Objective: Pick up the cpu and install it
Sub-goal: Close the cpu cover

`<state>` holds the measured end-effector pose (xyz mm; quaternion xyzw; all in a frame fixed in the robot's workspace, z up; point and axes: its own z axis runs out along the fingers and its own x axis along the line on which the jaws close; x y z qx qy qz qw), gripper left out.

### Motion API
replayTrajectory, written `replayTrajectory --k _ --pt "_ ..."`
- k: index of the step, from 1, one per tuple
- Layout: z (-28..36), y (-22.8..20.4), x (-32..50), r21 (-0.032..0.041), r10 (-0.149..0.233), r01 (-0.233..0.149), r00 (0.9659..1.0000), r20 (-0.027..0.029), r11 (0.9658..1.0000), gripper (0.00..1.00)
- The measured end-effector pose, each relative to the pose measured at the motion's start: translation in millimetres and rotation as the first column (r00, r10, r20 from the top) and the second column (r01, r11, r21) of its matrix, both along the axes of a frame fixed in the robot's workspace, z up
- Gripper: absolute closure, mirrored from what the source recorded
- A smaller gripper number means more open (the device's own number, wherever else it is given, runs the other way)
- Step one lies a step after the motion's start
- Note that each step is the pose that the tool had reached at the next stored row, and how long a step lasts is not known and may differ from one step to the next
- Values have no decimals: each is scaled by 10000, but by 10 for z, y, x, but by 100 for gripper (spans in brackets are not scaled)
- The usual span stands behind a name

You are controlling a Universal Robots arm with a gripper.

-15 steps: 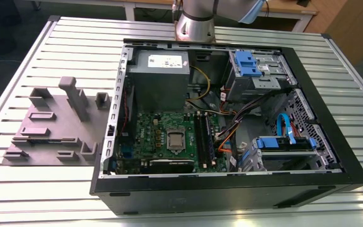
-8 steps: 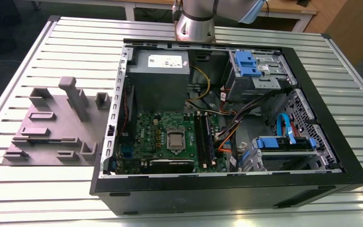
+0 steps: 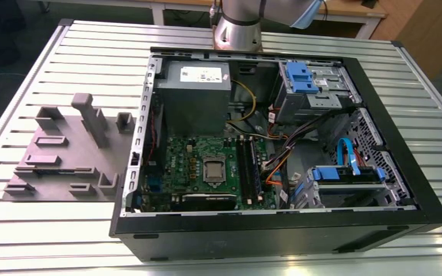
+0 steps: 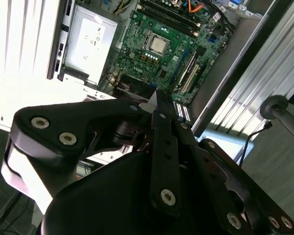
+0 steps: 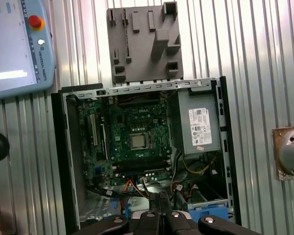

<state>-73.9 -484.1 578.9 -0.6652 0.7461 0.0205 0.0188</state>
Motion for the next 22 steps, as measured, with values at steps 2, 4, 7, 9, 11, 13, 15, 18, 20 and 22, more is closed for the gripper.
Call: replayTrajectory --k 2,4,7,9,11,13,15,18,20,22 --pt "-31 0 0 25 0 0 10000 1 10000 90" --pt "-63 0 0 53 0 0 10000 0 10000 90" --pt "-114 0 0 100 0 0 10000 0 9999 90" --pt "-147 0 0 128 0 0 10000 1 9999 90" --pt "-175 0 0 139 0 0 10000 0 9999 90" --pt "-202 0 0 145 0 0 10000 0 9999 90" --pt "-220 0 0 146 0 0 10000 0 9999 90" --pt "-223 0 0 144 0 0 10000 -1 9999 90" --pt "-224 0 0 145 0 0 10000 0 9999 90" --pt "-225 0 0 146 0 0 10000 0 9999 90"
